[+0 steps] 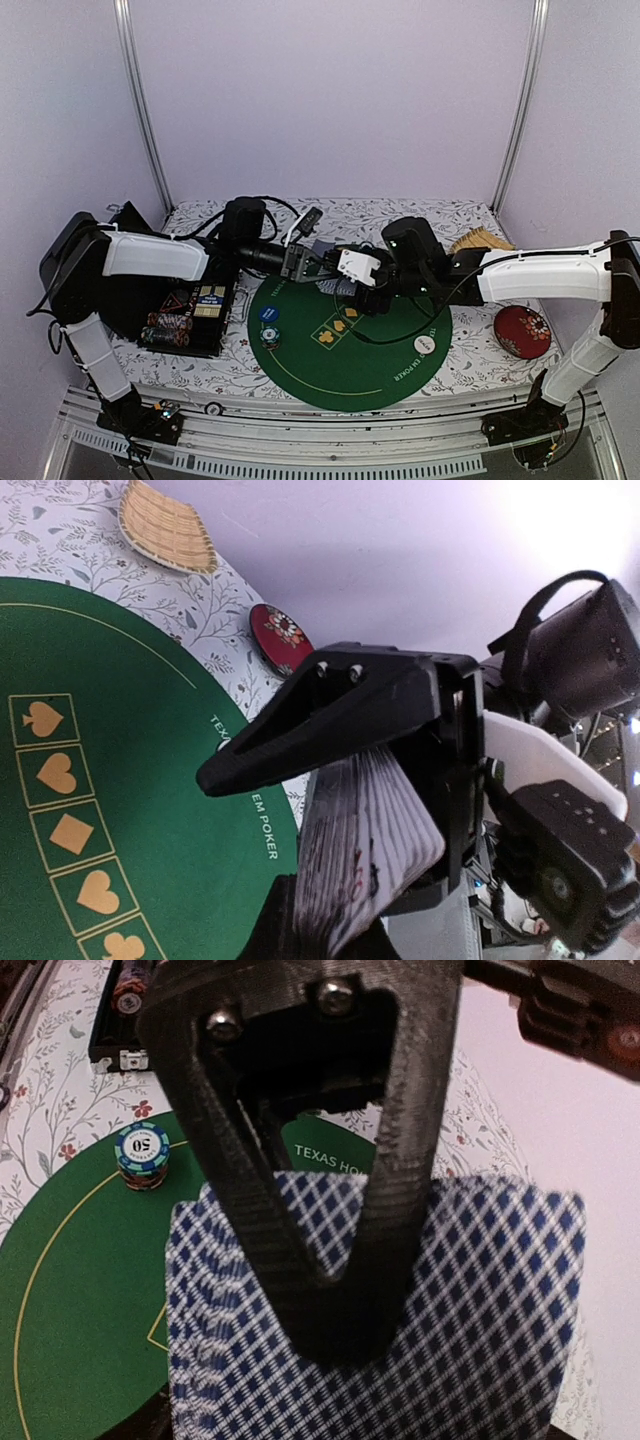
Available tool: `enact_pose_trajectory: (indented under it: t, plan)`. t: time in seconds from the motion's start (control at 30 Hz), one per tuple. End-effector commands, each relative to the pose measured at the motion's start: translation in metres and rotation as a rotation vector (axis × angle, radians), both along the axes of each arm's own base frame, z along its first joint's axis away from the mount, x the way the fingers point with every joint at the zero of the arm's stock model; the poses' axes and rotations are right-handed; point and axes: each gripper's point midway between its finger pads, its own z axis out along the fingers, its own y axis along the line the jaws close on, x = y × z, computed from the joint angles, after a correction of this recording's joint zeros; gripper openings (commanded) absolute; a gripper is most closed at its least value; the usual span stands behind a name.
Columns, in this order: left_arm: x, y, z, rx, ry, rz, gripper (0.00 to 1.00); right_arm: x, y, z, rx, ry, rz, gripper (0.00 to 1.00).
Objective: Distribute texas hold em gaming equipment
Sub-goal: Pass from the right arm to the left, then pass from the left arm to the right
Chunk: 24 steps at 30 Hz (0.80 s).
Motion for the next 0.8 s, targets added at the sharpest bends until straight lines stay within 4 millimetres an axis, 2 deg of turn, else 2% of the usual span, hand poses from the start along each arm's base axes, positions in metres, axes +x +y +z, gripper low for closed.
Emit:
enact_pose_trajectory:
  t: [0.0,0.07,0.13,0.37,0.5,0.53,0.6,0.77]
  plan:
    - [-0.023,-0.005,0.018,-0.069,-0.035,-0.086,0.0,0.01,0.009,0.028,0.095,-0.087,-0.023,0.85]
    - [-0.025,-0.004,0.019,-0.075,-0.029,-0.089,0.0,0.013,0.008,0.026,0.088,-0.091,-0.04,0.92]
    - [-0.025,-0.004,0.019,-0.072,-0.025,-0.089,0.0,0.015,0.007,0.026,0.088,-0.096,-0.051,0.92]
    - [-0.021,-0.001,0.014,-0.064,-0.008,-0.071,0.0,0.016,-0.003,0.02,0.062,-0.119,-0.071,0.8]
    - [-0.022,-0.002,0.014,-0.069,-0.008,-0.086,0.0,0.015,-0.004,0.017,0.053,-0.114,-0.075,0.58]
    - [-0.023,-0.002,0.014,-0.07,-0.008,-0.093,0.02,0.015,-0.004,0.017,0.055,-0.112,-0.075,0.56]
    - [-0.025,-0.001,0.014,-0.07,-0.013,-0.098,0.14,0.015,-0.003,0.017,0.055,-0.106,-0.074,0.54]
    - [-0.023,0.0,0.013,-0.065,-0.029,-0.077,0.33,0.013,-0.003,0.014,0.054,-0.095,-0.068,0.5]
